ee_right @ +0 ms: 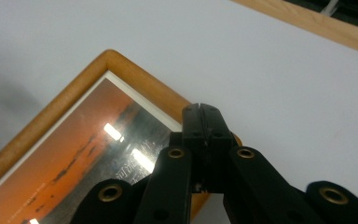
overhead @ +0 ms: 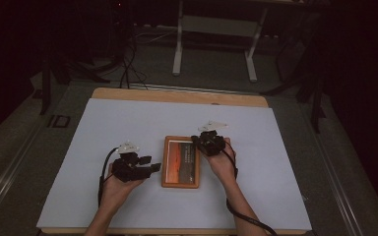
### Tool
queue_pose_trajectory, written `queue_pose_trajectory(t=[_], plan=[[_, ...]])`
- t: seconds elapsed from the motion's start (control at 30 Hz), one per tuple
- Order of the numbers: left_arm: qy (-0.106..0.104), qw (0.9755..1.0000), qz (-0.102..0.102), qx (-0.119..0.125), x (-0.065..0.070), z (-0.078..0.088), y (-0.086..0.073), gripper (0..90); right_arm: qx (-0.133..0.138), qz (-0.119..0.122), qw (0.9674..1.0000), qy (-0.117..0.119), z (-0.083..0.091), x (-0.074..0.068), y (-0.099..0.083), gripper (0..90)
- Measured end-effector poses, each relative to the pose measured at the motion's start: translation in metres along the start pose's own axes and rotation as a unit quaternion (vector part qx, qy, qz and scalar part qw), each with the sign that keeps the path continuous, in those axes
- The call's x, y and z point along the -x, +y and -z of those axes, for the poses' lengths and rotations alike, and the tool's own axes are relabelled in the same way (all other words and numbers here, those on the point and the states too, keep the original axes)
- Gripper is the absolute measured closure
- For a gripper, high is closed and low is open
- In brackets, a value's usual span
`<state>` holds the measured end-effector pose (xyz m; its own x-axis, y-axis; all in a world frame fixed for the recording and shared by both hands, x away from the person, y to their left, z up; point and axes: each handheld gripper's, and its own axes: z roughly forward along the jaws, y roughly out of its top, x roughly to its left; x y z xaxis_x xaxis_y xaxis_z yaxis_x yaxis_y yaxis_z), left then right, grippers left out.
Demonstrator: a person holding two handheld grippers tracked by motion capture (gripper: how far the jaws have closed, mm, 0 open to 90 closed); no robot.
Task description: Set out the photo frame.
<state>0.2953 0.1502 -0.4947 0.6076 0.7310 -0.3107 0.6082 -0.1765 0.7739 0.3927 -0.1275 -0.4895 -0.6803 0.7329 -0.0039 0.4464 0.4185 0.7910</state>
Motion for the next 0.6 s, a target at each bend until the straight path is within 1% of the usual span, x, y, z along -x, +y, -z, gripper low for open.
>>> queue_pose_trajectory(t=[0.1,0.27,0.4,0.6], plan=[[0.000,1.0000,-0.001,0.001,0.0011,0.0006,0.0006,45.3,-0.003,0.006,1.0000,-0.001,-0.0017,-0.0007,-0.0021,89.9],[0.001,1.0000,-0.003,0.002,0.0027,0.0007,0.0011,44.9,-0.005,0.005,1.0000,-0.004,-0.0015,0.0005,-0.0016,89.9],[-0.001,1.0000,0.000,0.006,0.0035,0.0030,0.0026,44.4,-0.006,0.008,0.9999,-0.005,-0.0013,0.0010,-0.0021,89.9],[-0.003,1.0000,0.001,0.007,0.0042,0.0050,0.0040,44.0,-0.009,0.002,0.9999,-0.010,-0.0007,0.0057,-0.0054,89.9]])
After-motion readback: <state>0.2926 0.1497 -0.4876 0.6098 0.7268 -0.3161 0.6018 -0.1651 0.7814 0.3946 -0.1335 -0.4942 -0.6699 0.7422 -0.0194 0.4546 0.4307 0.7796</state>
